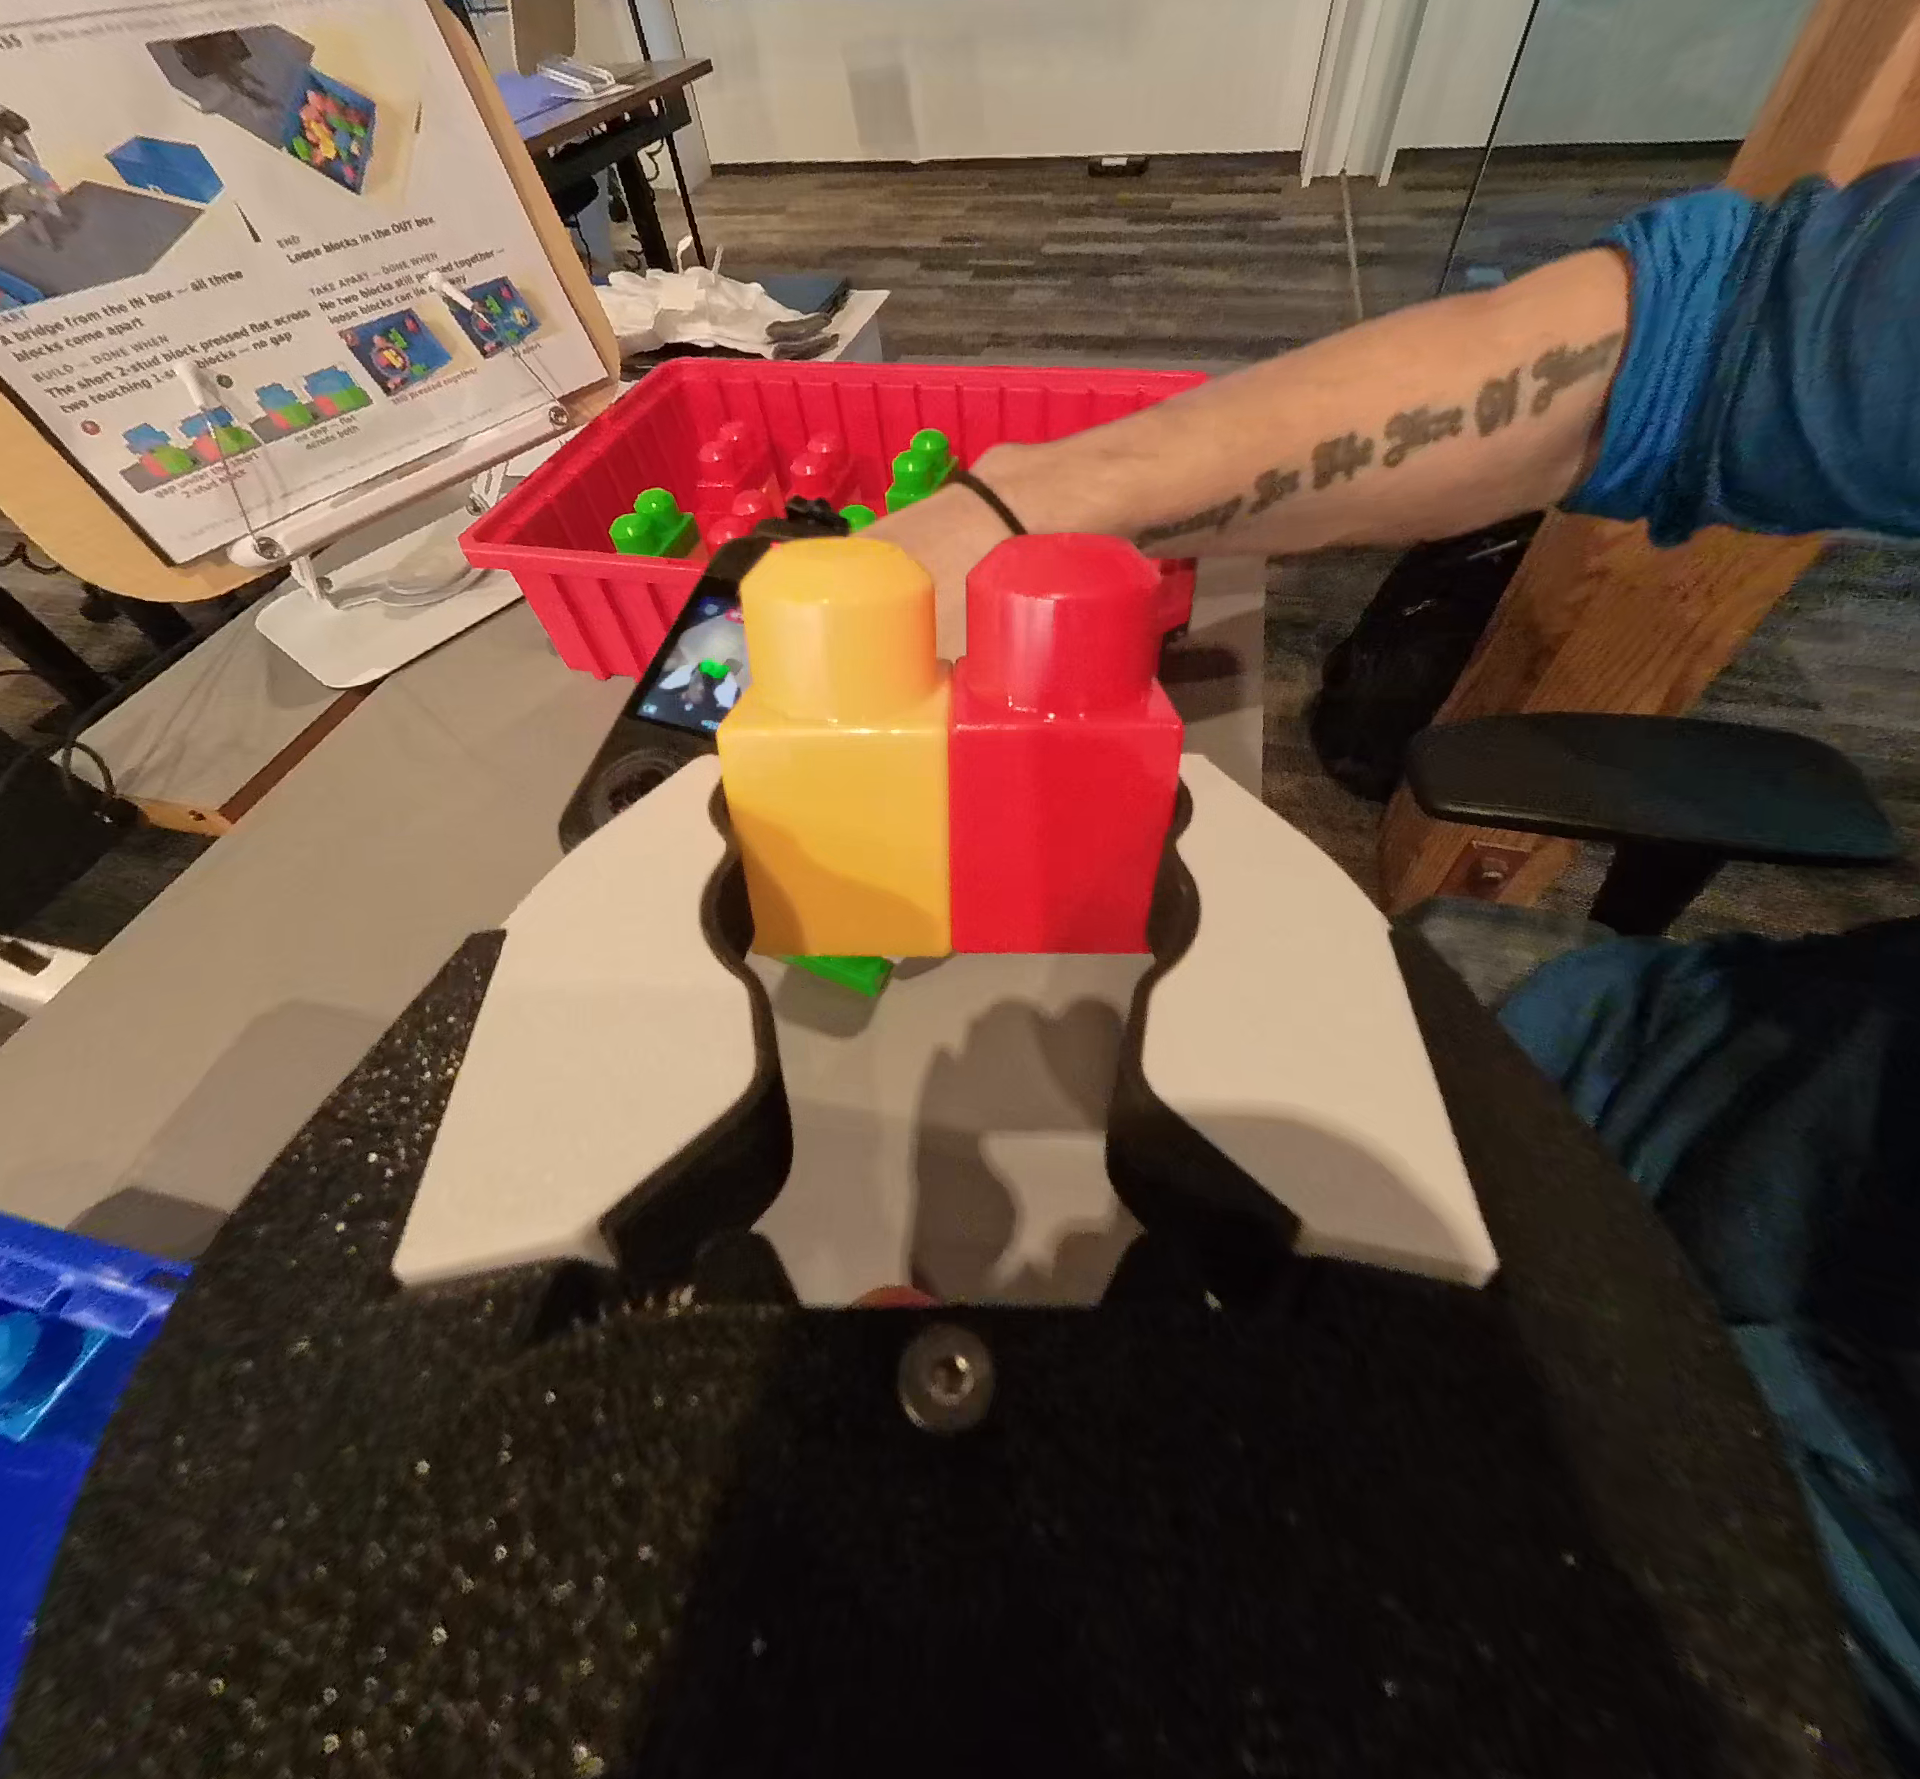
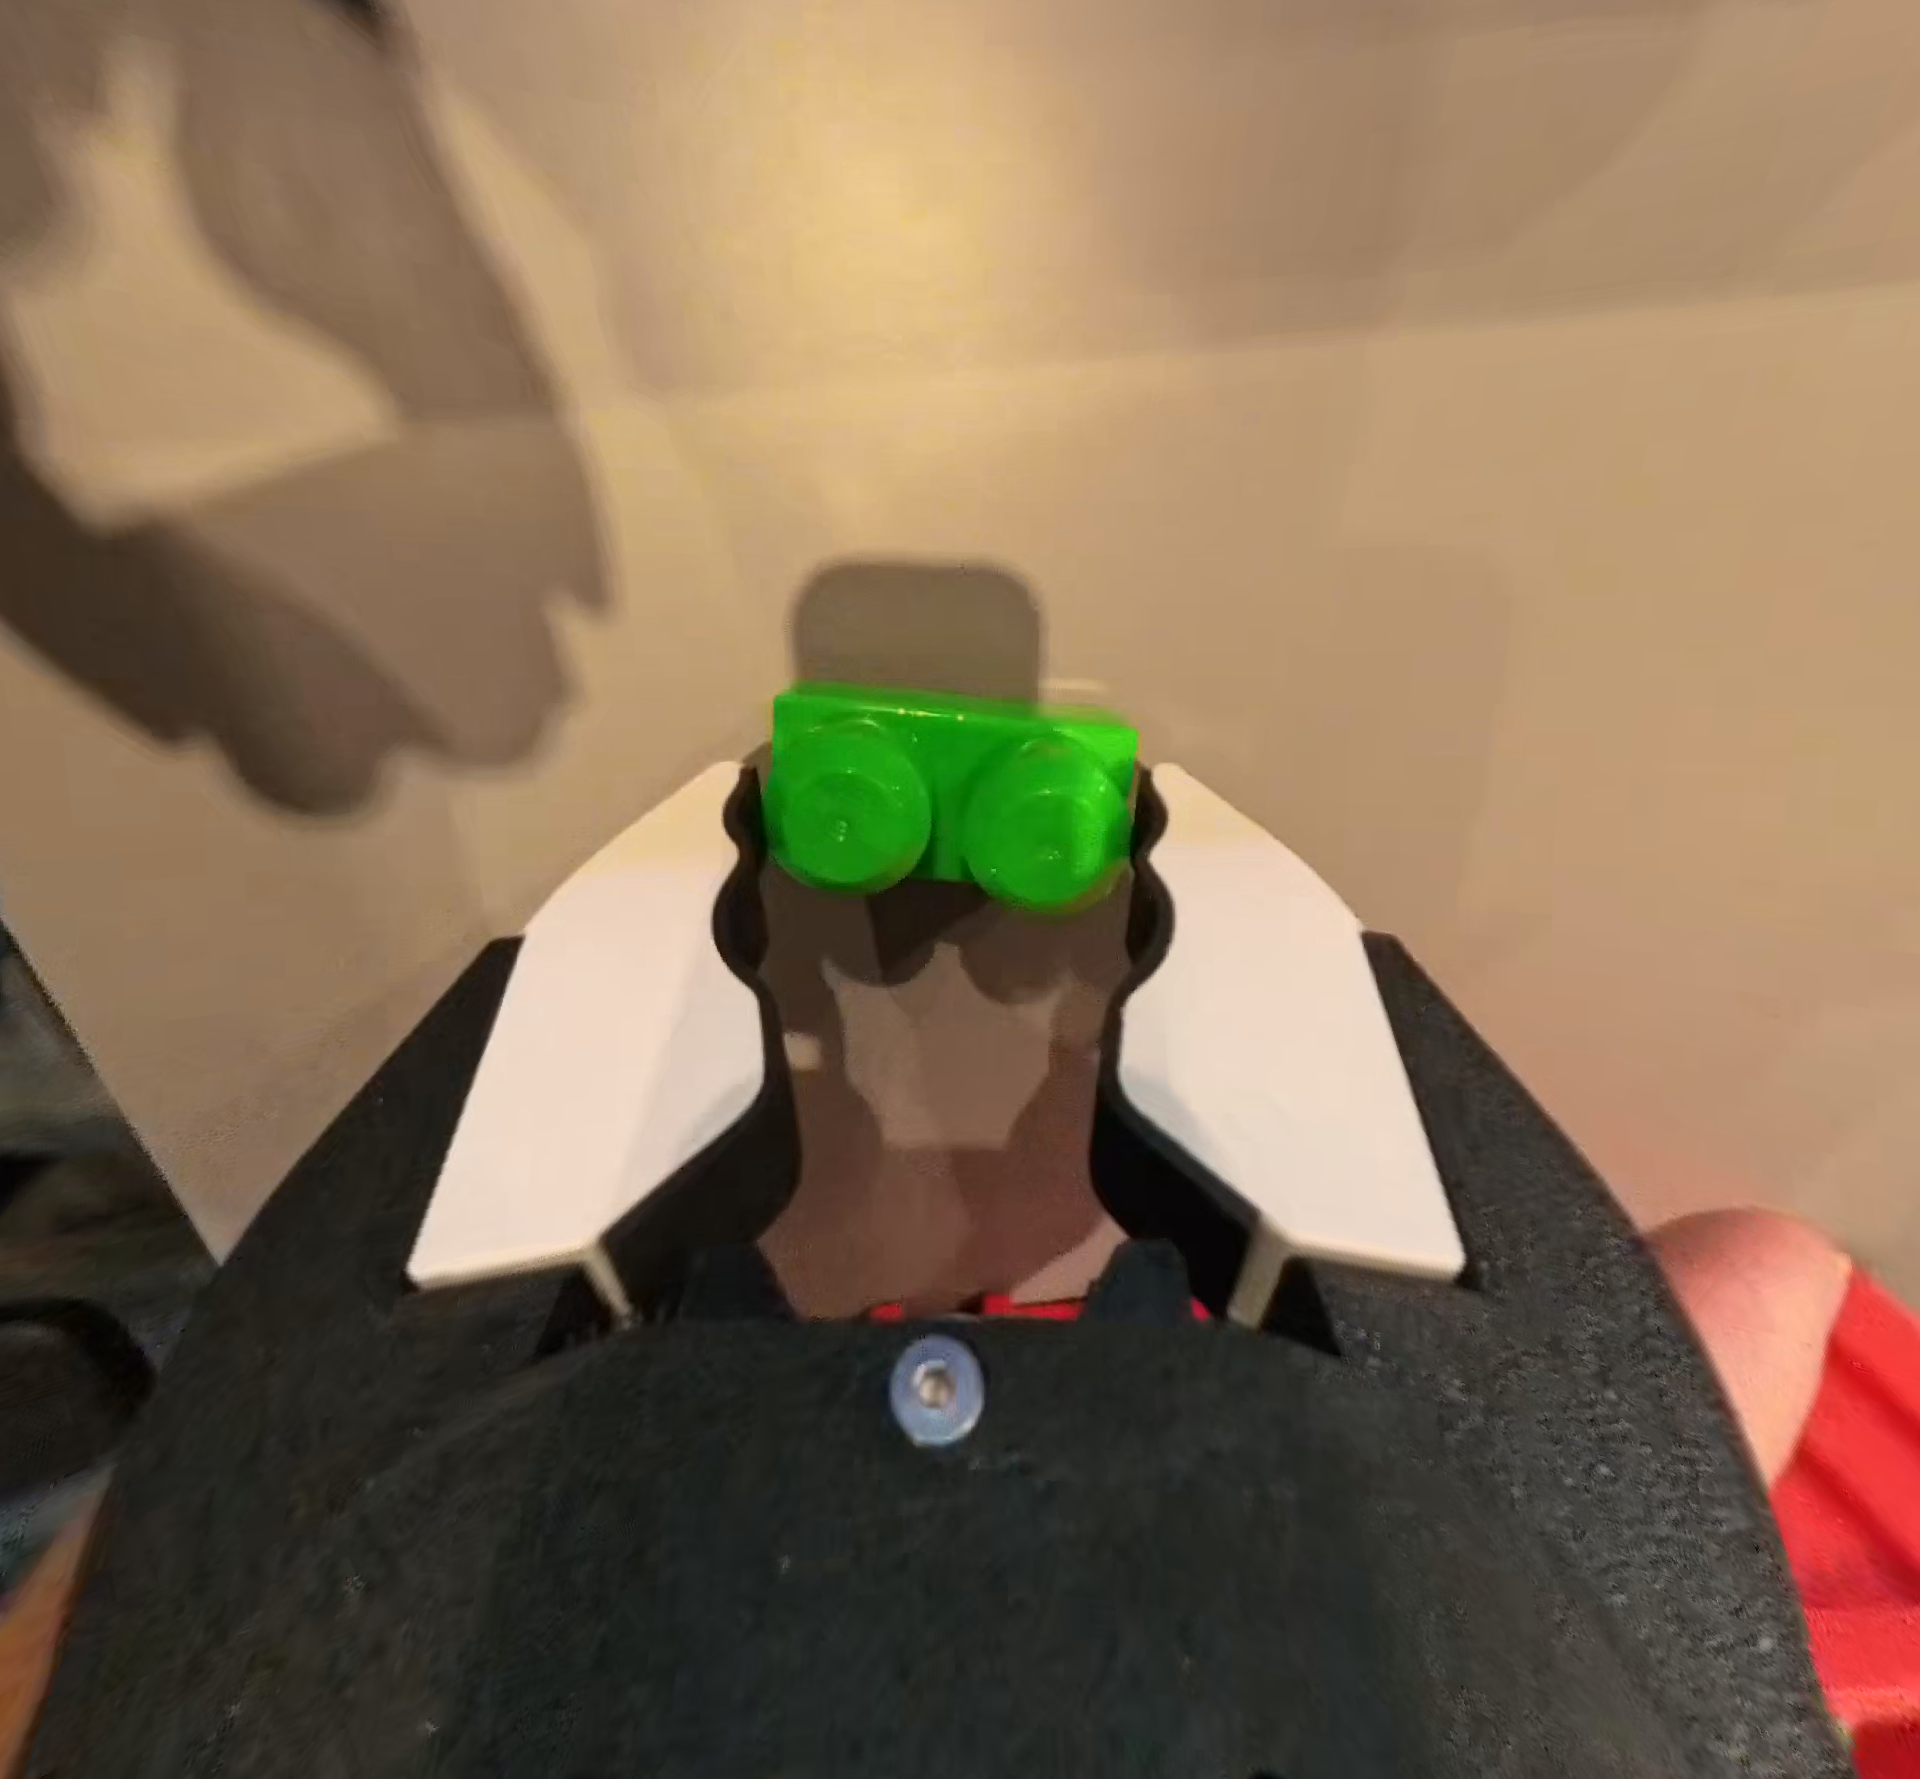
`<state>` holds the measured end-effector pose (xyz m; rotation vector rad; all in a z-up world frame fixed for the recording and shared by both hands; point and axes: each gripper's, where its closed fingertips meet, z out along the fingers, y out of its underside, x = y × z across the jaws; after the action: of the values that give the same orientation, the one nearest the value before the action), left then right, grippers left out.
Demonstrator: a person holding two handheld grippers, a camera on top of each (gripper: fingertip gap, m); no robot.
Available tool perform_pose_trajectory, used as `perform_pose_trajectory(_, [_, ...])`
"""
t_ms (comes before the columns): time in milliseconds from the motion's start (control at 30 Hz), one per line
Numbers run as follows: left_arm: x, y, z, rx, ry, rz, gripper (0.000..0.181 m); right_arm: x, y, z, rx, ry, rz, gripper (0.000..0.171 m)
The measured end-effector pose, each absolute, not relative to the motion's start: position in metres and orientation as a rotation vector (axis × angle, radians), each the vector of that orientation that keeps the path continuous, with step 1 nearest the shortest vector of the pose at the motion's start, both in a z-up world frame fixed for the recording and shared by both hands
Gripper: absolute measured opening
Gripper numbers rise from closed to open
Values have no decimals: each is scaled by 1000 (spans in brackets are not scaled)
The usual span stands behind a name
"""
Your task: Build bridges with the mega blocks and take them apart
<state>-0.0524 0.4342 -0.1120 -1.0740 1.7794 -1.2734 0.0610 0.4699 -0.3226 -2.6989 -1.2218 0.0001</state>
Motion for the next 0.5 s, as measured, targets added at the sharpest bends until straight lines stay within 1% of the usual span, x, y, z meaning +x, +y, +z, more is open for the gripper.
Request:
perform_pose_trajectory(133, [-49,433,-116,-1079,1791,-1267,75,62,465,-331,-2594,-1516,67,69])
perform_pose_trajectory(267, [-47,432,-119,-1084,1799,-1267,74,63,464,-333,-2578,-1546,172,69])
perform_pose_trajectory(367, [-46,433,-120,-1085,1802,-1273,75,65,467,-331,-2608,-1463,174,71])
perform_pose_trajectory(467, [-46,433,-121,-1086,1803,-1280,75,66,474,-315,-2637,-1259,175,76])
perform_pose_trajectory(500, [-46,433,-121,-1085,1802,-1281,75,68,477,-309,-2668,-1151,166,81])
